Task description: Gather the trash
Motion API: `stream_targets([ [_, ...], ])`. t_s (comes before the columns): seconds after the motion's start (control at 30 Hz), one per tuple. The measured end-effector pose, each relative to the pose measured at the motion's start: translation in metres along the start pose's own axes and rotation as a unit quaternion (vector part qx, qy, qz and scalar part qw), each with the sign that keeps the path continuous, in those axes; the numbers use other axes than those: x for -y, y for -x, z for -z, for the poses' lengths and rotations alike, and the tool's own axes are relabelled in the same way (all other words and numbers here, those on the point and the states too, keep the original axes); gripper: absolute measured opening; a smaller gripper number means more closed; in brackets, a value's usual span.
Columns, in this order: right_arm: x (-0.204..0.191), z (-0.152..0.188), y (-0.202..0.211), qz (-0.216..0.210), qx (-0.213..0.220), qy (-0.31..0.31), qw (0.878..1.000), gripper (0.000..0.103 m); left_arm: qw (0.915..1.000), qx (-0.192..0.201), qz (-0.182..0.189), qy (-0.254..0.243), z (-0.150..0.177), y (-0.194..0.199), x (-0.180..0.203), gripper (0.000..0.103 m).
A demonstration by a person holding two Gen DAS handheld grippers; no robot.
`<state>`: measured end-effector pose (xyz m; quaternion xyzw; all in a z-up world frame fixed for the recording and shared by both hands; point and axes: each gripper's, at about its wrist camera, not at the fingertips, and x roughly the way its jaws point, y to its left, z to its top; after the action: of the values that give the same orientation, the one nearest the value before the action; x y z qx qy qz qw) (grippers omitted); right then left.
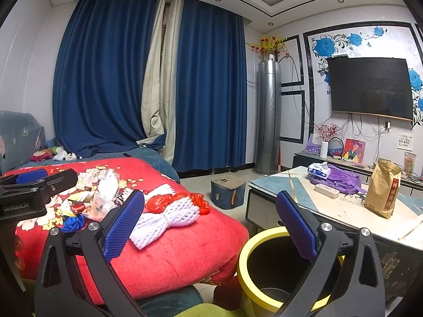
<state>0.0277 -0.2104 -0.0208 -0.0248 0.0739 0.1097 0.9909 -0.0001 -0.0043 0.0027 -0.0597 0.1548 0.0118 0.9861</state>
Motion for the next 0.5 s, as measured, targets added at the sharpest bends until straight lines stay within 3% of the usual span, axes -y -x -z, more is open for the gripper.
stream_targets([
  [0.23, -0.001, 0.001, -0.003, -0.009, -0.004, 0.003, 1.0, 0.097, 1.0, -0.003, -0.002, 0.003, -0.001, 0.002, 0.0, 0.092],
  [0.5, -0.013, 0.001, -0.004, -0.061, -0.014, 0.028, 0.998, 0.097, 0.9994, -0.01, -0.02, 0.025, 0.003, -0.002, -0.019, 0.092],
])
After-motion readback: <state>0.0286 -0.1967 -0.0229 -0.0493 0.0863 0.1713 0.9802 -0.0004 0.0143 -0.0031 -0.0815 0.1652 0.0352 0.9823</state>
